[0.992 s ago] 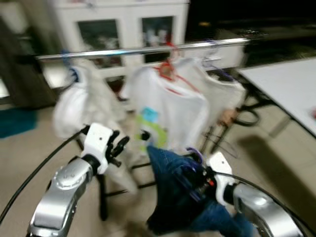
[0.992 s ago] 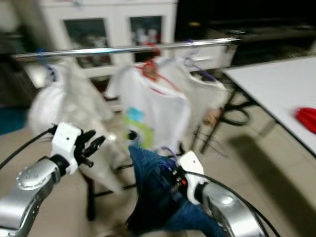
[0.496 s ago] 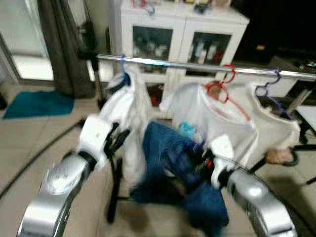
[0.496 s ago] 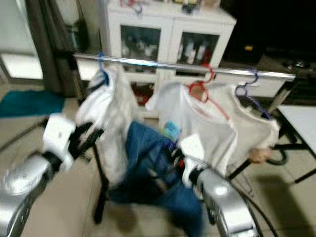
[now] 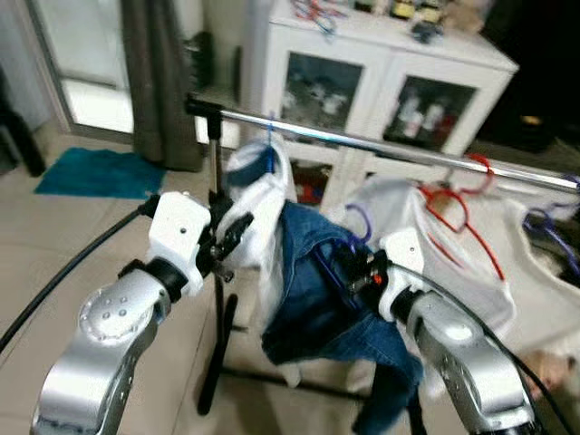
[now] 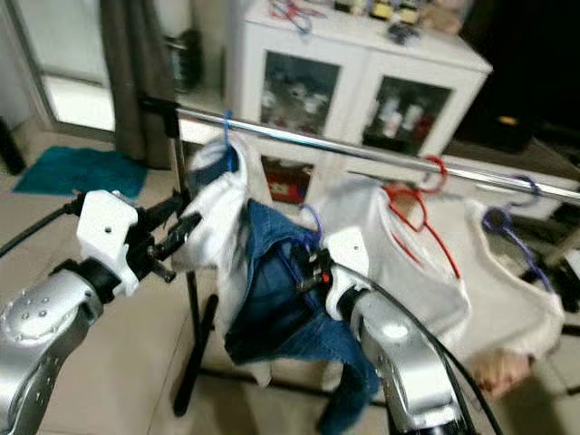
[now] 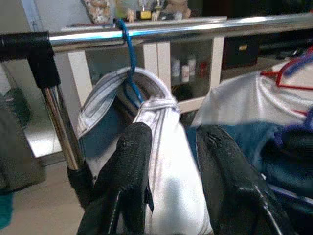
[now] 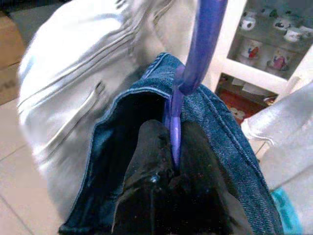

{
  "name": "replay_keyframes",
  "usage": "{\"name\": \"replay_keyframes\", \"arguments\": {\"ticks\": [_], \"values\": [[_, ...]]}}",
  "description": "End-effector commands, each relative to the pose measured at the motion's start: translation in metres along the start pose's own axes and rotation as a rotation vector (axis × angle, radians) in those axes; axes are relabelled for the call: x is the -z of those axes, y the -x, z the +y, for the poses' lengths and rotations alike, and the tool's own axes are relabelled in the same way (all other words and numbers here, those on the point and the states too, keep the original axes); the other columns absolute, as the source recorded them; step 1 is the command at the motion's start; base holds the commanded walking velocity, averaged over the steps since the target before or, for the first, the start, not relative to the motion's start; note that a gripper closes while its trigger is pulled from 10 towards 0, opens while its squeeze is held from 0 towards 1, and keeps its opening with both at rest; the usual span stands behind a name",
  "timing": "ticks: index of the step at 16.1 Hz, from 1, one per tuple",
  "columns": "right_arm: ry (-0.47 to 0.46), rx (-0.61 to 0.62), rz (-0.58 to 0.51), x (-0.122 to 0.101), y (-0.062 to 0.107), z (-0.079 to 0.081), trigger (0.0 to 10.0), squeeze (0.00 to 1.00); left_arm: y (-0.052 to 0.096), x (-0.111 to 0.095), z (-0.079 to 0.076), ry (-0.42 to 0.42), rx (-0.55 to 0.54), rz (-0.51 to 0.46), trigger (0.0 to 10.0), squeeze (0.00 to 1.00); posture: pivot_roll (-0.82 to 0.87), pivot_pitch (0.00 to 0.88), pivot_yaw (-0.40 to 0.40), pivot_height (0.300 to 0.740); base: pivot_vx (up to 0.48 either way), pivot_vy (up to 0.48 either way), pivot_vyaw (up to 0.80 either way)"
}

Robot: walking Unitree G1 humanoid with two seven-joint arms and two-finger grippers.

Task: Hang hanger

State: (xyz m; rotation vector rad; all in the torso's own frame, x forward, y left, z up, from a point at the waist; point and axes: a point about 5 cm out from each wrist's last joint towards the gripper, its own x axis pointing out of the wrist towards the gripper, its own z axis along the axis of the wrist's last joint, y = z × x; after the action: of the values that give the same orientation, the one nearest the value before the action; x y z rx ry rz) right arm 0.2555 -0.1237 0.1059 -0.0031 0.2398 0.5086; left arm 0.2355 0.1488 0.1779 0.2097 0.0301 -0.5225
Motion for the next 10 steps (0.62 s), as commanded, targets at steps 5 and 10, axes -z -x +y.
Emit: {"name": "replay_keyframes", "arguments": {"ticks": [5, 10], "values": [[0.088, 0.112, -0.195, -0.051, -0.002, -0.015, 10.0, 0.00, -0.001, -0.004, -0.006, -0.013, 0.094, 0.009, 10.0, 0.00, 0.17, 0.000, -0.119, 0.740, 0.000, 0.000, 0.00], [0.077, 0.245, -0.160, -0.059, -0.012, -0.024, 10.0, 0.00, -0.006, -0.002, -0.009, -0.004, 0.203, 0.029, 10.0, 0.00, 0.16, 0.000, -0.097, 0.740, 0.000, 0.000, 0.00]]}}
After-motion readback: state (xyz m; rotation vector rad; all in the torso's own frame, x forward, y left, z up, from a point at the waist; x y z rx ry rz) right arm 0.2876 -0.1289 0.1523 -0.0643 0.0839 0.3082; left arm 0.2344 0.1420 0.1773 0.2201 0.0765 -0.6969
